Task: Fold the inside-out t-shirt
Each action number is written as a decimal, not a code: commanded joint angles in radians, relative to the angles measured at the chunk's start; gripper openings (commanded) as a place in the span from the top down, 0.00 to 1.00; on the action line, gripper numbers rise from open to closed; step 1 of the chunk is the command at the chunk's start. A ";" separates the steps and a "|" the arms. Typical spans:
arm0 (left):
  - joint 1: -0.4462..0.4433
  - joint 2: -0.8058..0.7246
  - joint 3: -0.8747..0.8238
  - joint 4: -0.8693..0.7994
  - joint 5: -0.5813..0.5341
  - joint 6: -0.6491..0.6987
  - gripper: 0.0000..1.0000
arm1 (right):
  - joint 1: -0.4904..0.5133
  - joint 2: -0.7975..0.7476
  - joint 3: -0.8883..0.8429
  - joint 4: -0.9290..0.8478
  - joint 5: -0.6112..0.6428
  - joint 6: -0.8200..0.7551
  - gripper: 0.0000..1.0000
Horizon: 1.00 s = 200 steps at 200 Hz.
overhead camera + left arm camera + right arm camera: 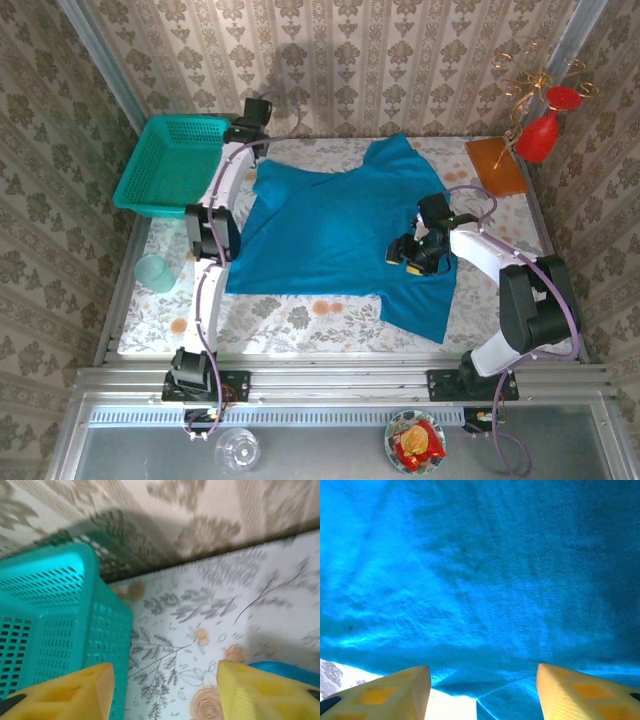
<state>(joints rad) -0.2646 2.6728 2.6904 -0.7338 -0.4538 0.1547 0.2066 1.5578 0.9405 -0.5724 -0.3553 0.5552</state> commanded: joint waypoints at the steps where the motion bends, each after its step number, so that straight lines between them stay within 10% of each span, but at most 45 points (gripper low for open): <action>1: 0.001 -0.068 -0.016 -0.076 -0.038 0.026 0.41 | -0.006 -0.038 0.011 -0.051 0.050 -0.006 0.40; 77: -0.031 -0.572 -0.738 -0.098 0.503 -0.273 0.52 | -0.064 -0.159 -0.052 -0.157 0.262 0.090 0.39; 200: -0.009 -1.236 -1.718 0.049 0.551 -0.606 0.57 | 0.049 -0.553 -0.407 -0.391 0.285 0.602 0.57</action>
<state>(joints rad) -0.2909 1.5013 1.0470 -0.6987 0.0872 -0.3515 0.2203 1.0451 0.5587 -0.9100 -0.0738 0.9745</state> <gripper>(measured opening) 0.430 0.433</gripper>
